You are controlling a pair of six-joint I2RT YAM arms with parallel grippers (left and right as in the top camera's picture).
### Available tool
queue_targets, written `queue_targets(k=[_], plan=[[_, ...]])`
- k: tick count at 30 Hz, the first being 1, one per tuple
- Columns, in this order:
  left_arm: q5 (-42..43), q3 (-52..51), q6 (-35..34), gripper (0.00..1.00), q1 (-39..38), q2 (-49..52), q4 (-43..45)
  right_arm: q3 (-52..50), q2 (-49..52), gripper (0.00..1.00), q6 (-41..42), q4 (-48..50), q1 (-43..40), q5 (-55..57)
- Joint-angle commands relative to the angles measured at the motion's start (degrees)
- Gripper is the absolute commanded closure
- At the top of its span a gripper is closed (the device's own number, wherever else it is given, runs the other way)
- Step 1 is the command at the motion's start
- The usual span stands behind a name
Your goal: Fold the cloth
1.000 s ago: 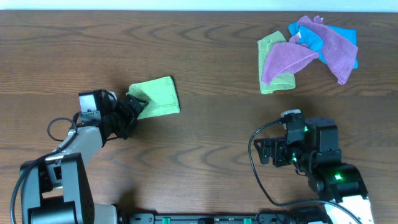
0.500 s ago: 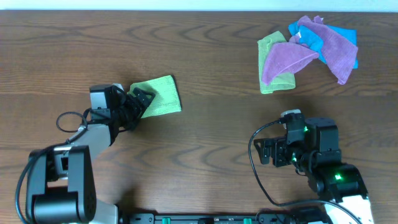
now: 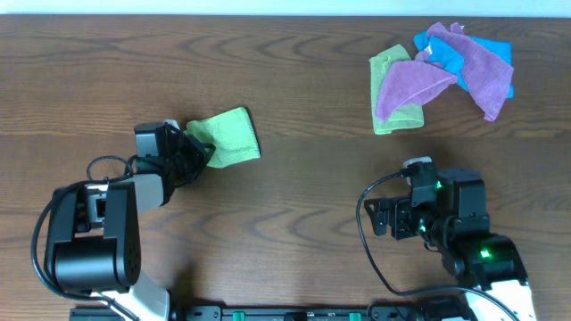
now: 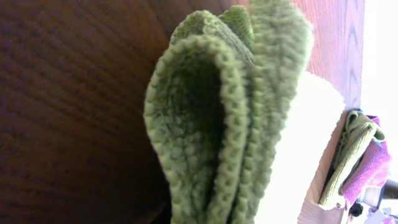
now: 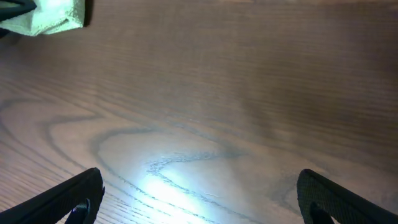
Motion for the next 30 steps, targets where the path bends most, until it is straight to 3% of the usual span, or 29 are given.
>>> queue_targets(k=[1, 10, 17, 21, 30], plan=[[2.95, 0.48, 1.01, 0.94, 0.55, 1.38, 1.38, -0.44, -0.35, 0.01, 0.68, 0.09, -0.52, 0.15], [7.67, 14.62, -3.43, 0.94, 3.21, -1.14, 0.15, -0.44, -0.35, 0.01, 0.70, 0.09, -0.52, 0.15], [0.07, 31.95, 0.98, 0.94, 4.00, 0.17, -15.15, -0.44, -0.35, 0.01, 0.68, 0.09, -0.52, 0.15], [-3.58, 40.85, 4.46, 0.94, 4.44, 3.87, -18.80, -0.44, -0.35, 0.01, 0.68, 0.09, -0.52, 0.15], [-0.68, 57.44, 4.79, 0.94, 6.95, 18.97, -22.73, -0.44, -0.35, 0.01, 0.68, 0.09, -0.52, 0.15]])
